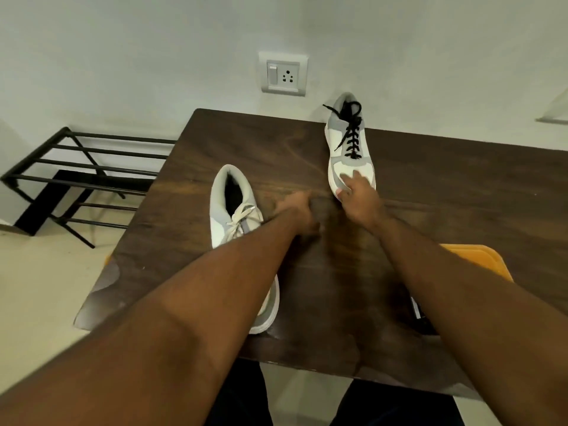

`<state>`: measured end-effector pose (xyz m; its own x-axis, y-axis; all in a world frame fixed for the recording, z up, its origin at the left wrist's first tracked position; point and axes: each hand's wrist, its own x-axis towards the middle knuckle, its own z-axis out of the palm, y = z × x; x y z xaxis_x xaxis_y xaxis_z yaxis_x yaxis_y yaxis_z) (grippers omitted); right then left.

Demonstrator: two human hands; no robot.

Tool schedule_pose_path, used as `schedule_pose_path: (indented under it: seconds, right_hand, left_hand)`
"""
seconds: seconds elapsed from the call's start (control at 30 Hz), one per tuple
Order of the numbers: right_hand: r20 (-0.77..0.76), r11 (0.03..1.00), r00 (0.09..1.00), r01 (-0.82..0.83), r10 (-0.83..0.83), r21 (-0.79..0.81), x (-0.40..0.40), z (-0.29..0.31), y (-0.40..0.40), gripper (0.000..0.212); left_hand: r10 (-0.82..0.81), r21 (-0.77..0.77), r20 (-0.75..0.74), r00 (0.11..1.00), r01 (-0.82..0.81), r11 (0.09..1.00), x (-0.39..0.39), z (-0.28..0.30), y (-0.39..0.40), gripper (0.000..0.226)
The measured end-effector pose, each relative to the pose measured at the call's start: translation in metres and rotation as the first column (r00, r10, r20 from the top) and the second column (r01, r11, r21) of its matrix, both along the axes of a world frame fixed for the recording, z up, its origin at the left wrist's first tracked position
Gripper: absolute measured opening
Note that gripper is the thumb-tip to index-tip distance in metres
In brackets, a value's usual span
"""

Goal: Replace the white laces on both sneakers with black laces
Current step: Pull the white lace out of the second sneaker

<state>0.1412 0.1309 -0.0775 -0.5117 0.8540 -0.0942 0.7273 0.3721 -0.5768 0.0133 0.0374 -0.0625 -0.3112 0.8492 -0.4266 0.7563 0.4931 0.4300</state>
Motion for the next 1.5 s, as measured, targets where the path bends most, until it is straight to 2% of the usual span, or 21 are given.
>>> schedule_pose_path:
  seconds: [0.07, 0.1, 0.13, 0.2, 0.23, 0.27, 0.3, 0.37, 0.47, 0.6, 0.77, 0.87, 0.97, 1.1, 1.17, 1.23, 1.3, 1.37, 1.5]
  right_hand:
    - [-0.127, 0.999, 0.992, -0.030, 0.028, -0.017, 0.002, -0.001, -0.029, 0.044]
    - [-0.191, 0.999, 0.981, -0.049, 0.045, -0.016, 0.001, -0.001, -0.045, 0.040]
    - [-0.244, 0.998, 0.968, -0.060, 0.053, -0.023, -0.001, -0.002, -0.059, 0.037]
    - [-0.319, 0.990, 0.947, -0.063, 0.020, -0.123, -0.006, -0.003, -0.089, 0.034]
    - [-0.344, 0.981, 0.939, -0.070, 0.003, -0.182, -0.011, -0.004, -0.103, 0.034]
    - [-0.357, 0.971, 0.934, -0.081, -0.004, -0.224, -0.017, -0.005, -0.119, 0.034]
    - [-0.363, 0.962, 0.932, -0.097, -0.002, -0.255, -0.022, -0.004, -0.133, 0.035]
    - [-0.427, 0.922, 0.904, -0.153, -0.014, -0.355, -0.030, -0.004, -0.160, 0.041]
    - [-0.514, 0.856, 0.853, -0.192, -0.097, -0.479, -0.030, -0.007, -0.189, 0.042]
    - [-0.481, 0.900, 0.841, 0.018, -0.250, -0.436, 0.003, -0.014, -0.206, 0.034]
    - [-0.512, 0.910, 0.771, 0.211, -0.379, -0.357, 0.065, -0.010, -0.221, 0.020]
    - [-0.554, 0.894, 0.712, 0.254, -0.432, -0.370, 0.087, -0.007, -0.225, 0.019]
    - [-0.591, 0.910, 0.701, 0.223, -0.399, -0.350, 0.092, 0.000, -0.220, 0.032]
    - [-0.607, 0.936, 0.731, 0.127, -0.312, -0.328, 0.087, 0.001, -0.195, 0.049]
    - [-0.569, 0.960, 0.789, 0.089, -0.230, -0.265, 0.083, 0.003, -0.185, 0.045]
    - [-0.468, 0.995, 0.879, 0.052, -0.089, -0.090, 0.080, 0.009, -0.178, 0.034]
    - [-0.403, 0.999, 0.915, 0.040, -0.025, 0.031, 0.077, 0.014, -0.175, 0.023]
    - [-0.401, 0.992, 0.915, 0.087, -0.043, 0.093, 0.079, 0.016, -0.178, 0.015]
    - [-0.423, 0.941, 0.888, 0.282, -0.181, 0.189, 0.097, 0.014, -0.204, 0.011]
  left_hand:
    - [0.096, 0.280, 0.162, 0.982, -0.139, 0.950, 0.004, 0.012, -0.021, 0.065]
    - [0.148, 0.411, 0.216, 0.965, -0.227, 0.883, 0.003, 0.021, -0.038, 0.053]
    - [0.207, 0.534, 0.275, 0.939, -0.328, 0.780, 0.002, 0.028, -0.057, 0.043]
    - [0.332, 0.719, 0.343, 0.878, -0.474, 0.508, -0.007, 0.034, -0.100, 0.033]
    - [0.418, 0.764, 0.319, 0.851, -0.492, 0.418, -0.013, 0.032, -0.120, 0.033]
    - [0.491, 0.774, 0.279, 0.825, -0.496, 0.394, -0.021, 0.024, -0.139, 0.037]
    - [0.528, 0.731, 0.280, 0.802, -0.534, 0.424, -0.027, 0.011, -0.153, 0.043]
    - [0.491, 0.547, 0.433, 0.756, -0.653, 0.523, -0.029, -0.014, -0.170, 0.054]
    - [0.420, 0.469, 0.488, 0.765, -0.636, 0.613, -0.015, -0.033, -0.180, 0.066]
    - [0.347, 0.423, 0.604, 0.718, -0.657, 0.624, 0.025, -0.030, -0.182, 0.074]
    - [0.198, 0.429, 0.557, 0.807, -0.483, 0.763, 0.087, -0.039, -0.187, 0.077]
    - [0.162, 0.461, 0.491, 0.856, -0.413, 0.785, 0.102, -0.041, -0.186, 0.082]
    - [0.137, 0.521, 0.385, 0.913, -0.337, 0.784, 0.107, -0.028, -0.177, 0.090]
    - [0.085, 0.473, 0.391, 0.916, -0.280, 0.835, 0.098, -0.016, -0.164, 0.103]
    - [0.092, 0.451, 0.412, 0.907, -0.290, 0.844, 0.094, -0.020, -0.166, 0.107]
    - [0.089, 0.484, 0.456, 0.885, -0.331, 0.810, 0.094, -0.024, -0.169, 0.103]
    - [0.088, 0.507, 0.488, 0.868, -0.364, 0.781, 0.094, -0.029, -0.171, 0.099]
    - [0.109, 0.493, 0.478, 0.872, -0.369, 0.788, 0.094, -0.034, -0.171, 0.097]
    - [0.159, 0.459, 0.446, 0.881, -0.378, 0.804, 0.097, -0.040, -0.174, 0.094]
